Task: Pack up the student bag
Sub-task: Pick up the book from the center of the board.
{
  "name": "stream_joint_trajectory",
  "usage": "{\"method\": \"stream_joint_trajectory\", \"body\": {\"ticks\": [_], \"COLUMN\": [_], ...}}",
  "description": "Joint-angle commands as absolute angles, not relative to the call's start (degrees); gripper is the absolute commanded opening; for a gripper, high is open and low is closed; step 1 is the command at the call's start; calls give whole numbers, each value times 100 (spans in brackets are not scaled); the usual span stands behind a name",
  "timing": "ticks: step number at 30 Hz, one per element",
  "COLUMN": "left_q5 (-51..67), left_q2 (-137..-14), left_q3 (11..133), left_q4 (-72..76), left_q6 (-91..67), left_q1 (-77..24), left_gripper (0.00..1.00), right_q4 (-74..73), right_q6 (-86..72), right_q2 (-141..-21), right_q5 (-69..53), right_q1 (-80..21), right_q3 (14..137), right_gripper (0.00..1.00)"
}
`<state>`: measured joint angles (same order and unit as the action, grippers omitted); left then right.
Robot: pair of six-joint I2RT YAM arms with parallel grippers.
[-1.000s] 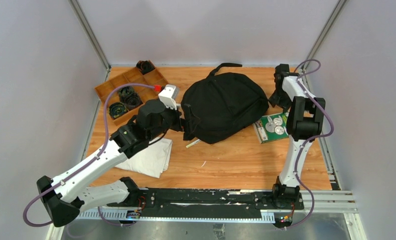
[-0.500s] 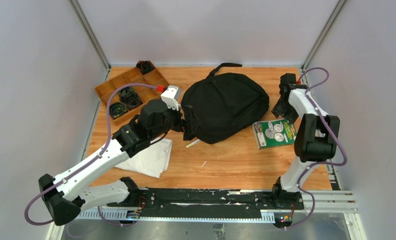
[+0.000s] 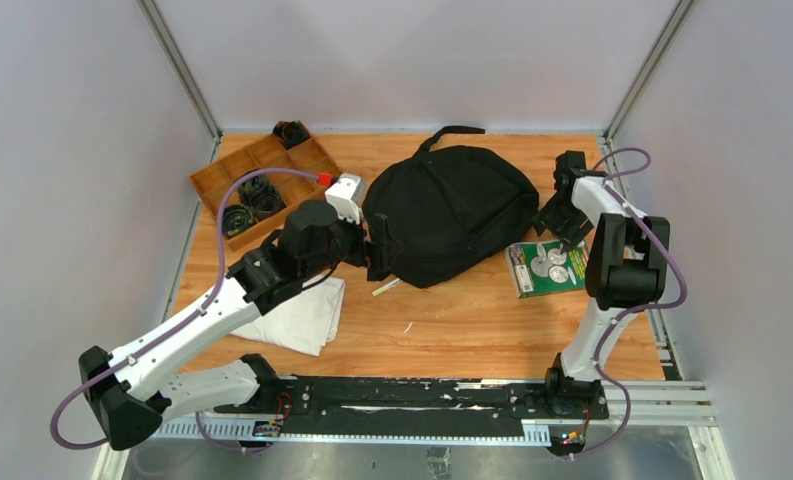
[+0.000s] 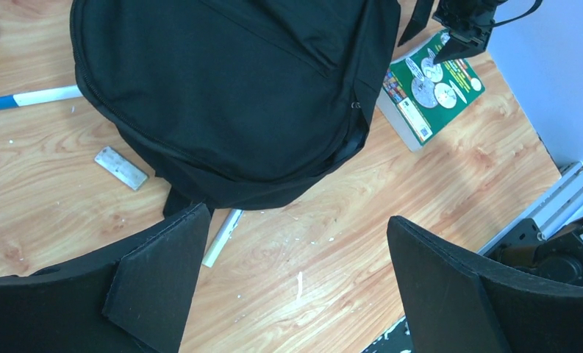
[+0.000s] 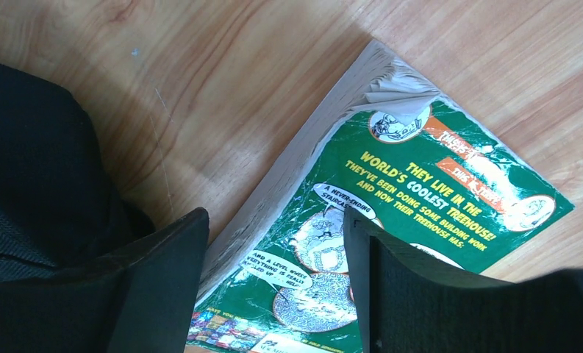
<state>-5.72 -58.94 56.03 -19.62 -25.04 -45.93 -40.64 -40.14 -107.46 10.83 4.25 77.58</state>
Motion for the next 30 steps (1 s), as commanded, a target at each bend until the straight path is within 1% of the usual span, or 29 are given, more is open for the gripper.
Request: {"method": "stream_joint_trajectory", "body": {"ticks": [1, 7, 11, 15, 16, 18, 21, 23, 27, 30], "left_q5": [-676, -623, -563, -611, -629, -641, -627, -598, -476, -472], "left_q2": [-5663, -5791, -5822, -5817, -5816, -5816, -5879, -5954, -6117, -6142], "left_q3": [5557, 5624, 5657, 5686, 5690, 5680, 5629, 5601, 5668, 5695], "left_q4": [-1918, -1962, -1957, -2025, -2030, -2021, -1922, -1849, -1851, -1881], "left_q6": [-2404, -2373, -2369, -2325, -2325, -2333, -2355, -2385, -2408, -2408], "left_q1": [-4634, -4632, -4632, -4632, -4636, -4632, -4632, -4632, -4632, -4632], "left_gripper": [100, 100, 100, 100, 100, 100, 100, 100, 100, 100], "right_q4": [-3900, -3979, -4294, -4394, -4384, -4291, -3981, -3943, -4065, -4209], "right_q6": [-4369, -4311, -4024, -3719, -3665, -3559, -3299, -3009, -2654, -2500], "right_q2": [-10858, -11221, -11530, -11378, -11288, -11057, -10658, -10468, -10101, -9861], "right_q5": [1078, 1093, 1468, 1643, 1625, 1508, 1096, 859, 792, 696], "right_q1": [474, 461, 336, 246, 246, 246, 223, 144, 22, -168], "right_q3": [7509, 7680, 8051, 7792, 7633, 7239, 6734, 6576, 6338, 6160], "right_gripper": [71, 71, 71, 70, 69, 63, 50, 45, 42, 44]}}
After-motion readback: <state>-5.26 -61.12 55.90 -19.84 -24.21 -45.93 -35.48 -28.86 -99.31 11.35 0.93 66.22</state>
